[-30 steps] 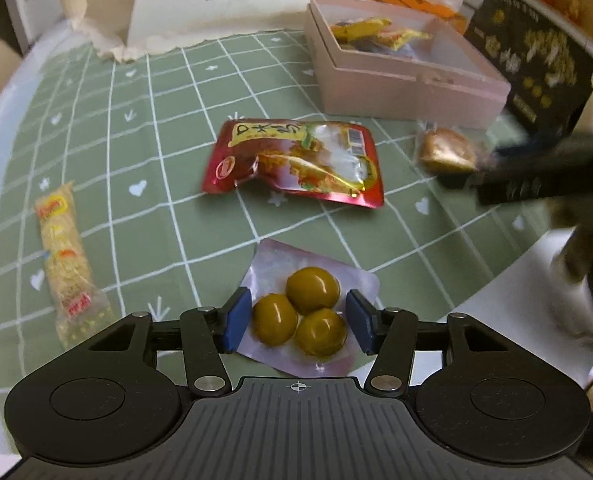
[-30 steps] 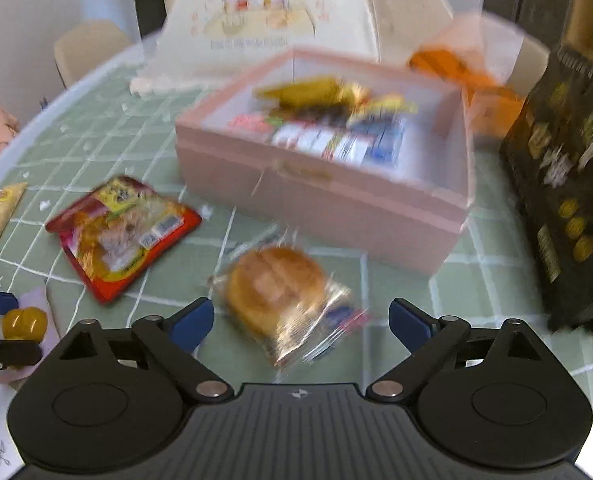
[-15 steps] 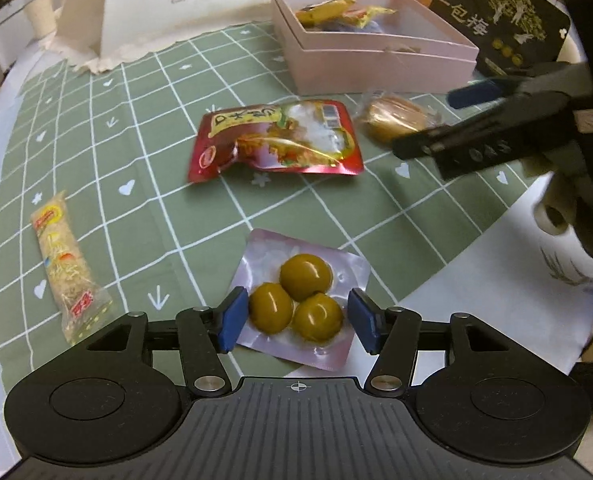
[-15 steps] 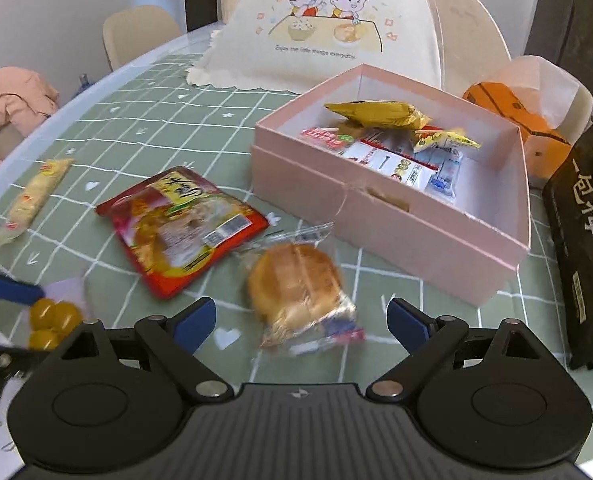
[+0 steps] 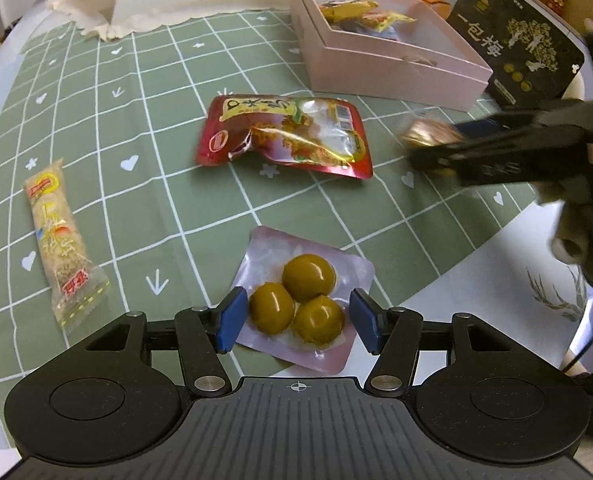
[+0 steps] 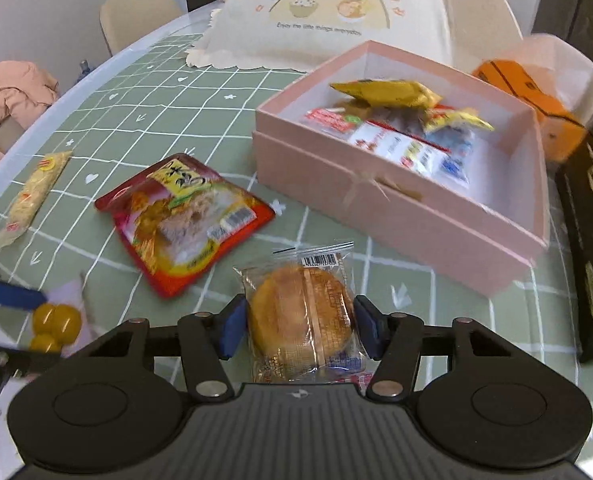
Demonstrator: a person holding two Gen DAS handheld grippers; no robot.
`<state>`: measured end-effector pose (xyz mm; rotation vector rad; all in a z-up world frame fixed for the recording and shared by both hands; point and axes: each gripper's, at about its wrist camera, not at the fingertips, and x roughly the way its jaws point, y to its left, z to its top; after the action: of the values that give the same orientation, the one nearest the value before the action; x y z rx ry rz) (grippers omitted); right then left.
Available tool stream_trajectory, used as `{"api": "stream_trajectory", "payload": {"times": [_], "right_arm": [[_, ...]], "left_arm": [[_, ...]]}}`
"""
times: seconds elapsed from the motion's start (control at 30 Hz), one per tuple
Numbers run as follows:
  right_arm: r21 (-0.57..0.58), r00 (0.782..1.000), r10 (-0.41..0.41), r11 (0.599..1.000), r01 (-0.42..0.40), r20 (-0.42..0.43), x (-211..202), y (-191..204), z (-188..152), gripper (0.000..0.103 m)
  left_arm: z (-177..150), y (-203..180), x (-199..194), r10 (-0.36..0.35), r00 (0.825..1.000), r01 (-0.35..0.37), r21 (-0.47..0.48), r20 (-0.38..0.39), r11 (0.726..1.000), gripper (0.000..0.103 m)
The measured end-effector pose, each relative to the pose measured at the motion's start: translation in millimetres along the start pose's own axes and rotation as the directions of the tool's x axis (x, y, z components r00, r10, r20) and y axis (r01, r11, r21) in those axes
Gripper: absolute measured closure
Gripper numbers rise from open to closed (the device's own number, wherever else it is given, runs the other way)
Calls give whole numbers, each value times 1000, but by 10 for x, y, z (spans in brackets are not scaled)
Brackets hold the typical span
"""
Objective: Organize snacks
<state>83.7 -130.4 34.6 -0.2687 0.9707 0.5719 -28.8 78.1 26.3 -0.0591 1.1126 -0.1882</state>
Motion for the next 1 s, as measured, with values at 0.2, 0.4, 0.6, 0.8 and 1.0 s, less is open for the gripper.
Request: {"api": "stream_trajectory", "payload": {"times": [0.2,0.4,0.6,0.8,1.0], "right_arm": [[58,999,-37,998,35,23,-300,-183,-133,46],[81,992,-88,993,81,85,-616,-262,-188,46],[115,978,-134,987,117,157,-985,-369,-231,46],[167,969,-180,974,151,171,-1100,-496,-296,46],[214,982,-160,967,136,97,-868,-488,-499,46]], "left_arm": [[16,-18,1,8,1000,-8,-16,12,1000,48],[77,-155,-53,-43,999,43,21,22,999,49],[453,-376,-431,-115,983,98,121,140,988,95],[994,-508,-747,-138,951,87,191,276,978,91],[745,-594,-396,-170,982,145,243,86,959,88]]}}
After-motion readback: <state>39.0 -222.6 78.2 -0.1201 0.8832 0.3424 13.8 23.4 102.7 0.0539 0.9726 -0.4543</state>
